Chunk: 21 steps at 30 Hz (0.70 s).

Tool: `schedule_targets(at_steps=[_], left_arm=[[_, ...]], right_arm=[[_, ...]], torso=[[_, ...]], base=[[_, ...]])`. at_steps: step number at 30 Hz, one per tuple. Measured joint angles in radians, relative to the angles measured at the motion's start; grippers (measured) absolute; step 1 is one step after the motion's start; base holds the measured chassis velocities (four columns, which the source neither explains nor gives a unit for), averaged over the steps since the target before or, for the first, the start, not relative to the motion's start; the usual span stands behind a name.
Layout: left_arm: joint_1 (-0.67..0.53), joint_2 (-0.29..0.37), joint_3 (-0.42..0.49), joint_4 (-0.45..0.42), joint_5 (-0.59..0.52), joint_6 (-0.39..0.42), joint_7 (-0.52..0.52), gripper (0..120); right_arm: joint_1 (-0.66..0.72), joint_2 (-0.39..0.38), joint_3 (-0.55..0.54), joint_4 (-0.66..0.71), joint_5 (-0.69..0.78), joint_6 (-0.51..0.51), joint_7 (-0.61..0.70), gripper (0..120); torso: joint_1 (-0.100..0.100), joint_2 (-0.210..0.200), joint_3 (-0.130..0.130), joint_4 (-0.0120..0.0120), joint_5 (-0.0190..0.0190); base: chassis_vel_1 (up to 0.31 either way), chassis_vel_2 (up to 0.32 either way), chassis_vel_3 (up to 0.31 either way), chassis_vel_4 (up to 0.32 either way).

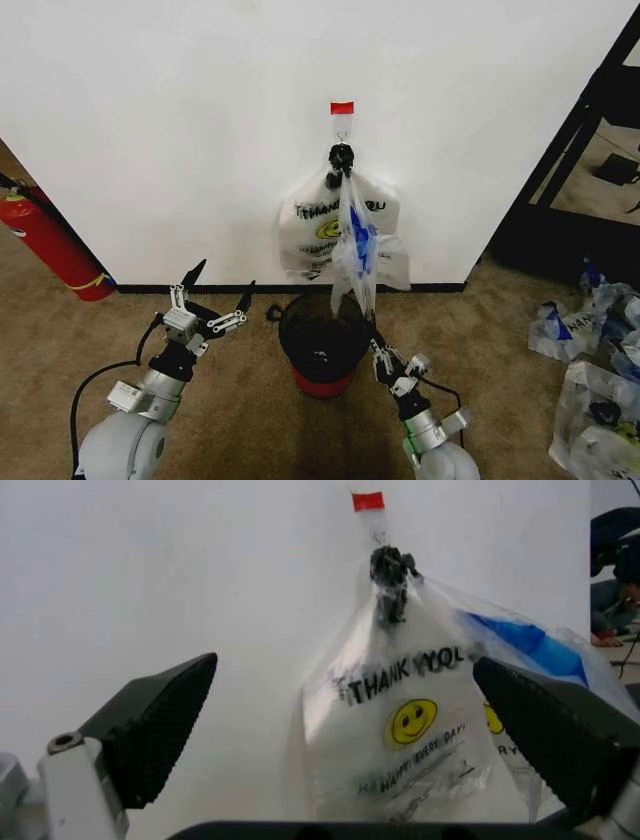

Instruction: Pick up the garbage bag from the wall and place it over the trash bin.

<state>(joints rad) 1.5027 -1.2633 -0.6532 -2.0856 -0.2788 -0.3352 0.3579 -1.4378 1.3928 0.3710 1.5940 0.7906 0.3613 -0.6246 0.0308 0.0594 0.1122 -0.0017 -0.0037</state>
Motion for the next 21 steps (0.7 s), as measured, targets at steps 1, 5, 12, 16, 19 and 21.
schedule_targets(at_steps=[1, 5, 12, 16, 19, 21], left_arm=[[-0.001, 0.001, 0.000, -0.001, 0.000, 0.000, 0.000, 100], [-0.007, 0.007, 0.003, -0.001, -0.001, 0.000, 0.000, 100], [-0.153, 0.064, 0.135, 0.076, -0.003, -0.005, -0.087, 100], [-0.264, 0.094, 0.257, 0.116, -0.041, 0.002, -0.117, 100], [-0.396, 0.127, 0.401, 0.142, -0.081, 0.037, -0.142, 100], [-0.462, 0.153, 0.496, 0.151, -0.090, 0.065, -0.181, 100]], right_arm=[[-0.001, 0.002, 0.004, 0.000, -0.004, 0.006, -0.004, 0], [0.006, 0.009, 0.026, 0.007, -0.015, 0.032, -0.013, 0], [0.067, 0.012, 0.072, 0.045, -0.025, 0.100, -0.024, 8], [0.086, 0.003, 0.075, 0.050, -0.026, 0.114, -0.025, 22], [0.103, -0.003, 0.067, 0.046, -0.035, 0.120, -0.025, 35], [0.110, -0.004, 0.061, 0.038, -0.043, 0.120, -0.024, 43]], torso=[[0.000, 0.000, 0.000, 0.0000, 0.0000], [0.000, 0.000, 0.000, 0.0001, 0.0000], [0.000, 0.000, 0.000, 0.0001, -0.0001], [0.000, 0.000, 0.000, 0.0000, -0.0001], [0.000, 0.000, 0.000, 0.0000, 0.0000], [0.000, 0.000, 0.000, 0.0001, 0.0002]], base=[[0.000, 0.000, 0.000, 0.000], [0.000, 0.000, 0.000, 0.000], [0.000, 0.000, 0.000, 0.000], [0.000, 0.000, 0.000, 0.000], [0.000, 0.000, 0.000, 0.000], [0.000, 0.000, 0.000, 0.000]])
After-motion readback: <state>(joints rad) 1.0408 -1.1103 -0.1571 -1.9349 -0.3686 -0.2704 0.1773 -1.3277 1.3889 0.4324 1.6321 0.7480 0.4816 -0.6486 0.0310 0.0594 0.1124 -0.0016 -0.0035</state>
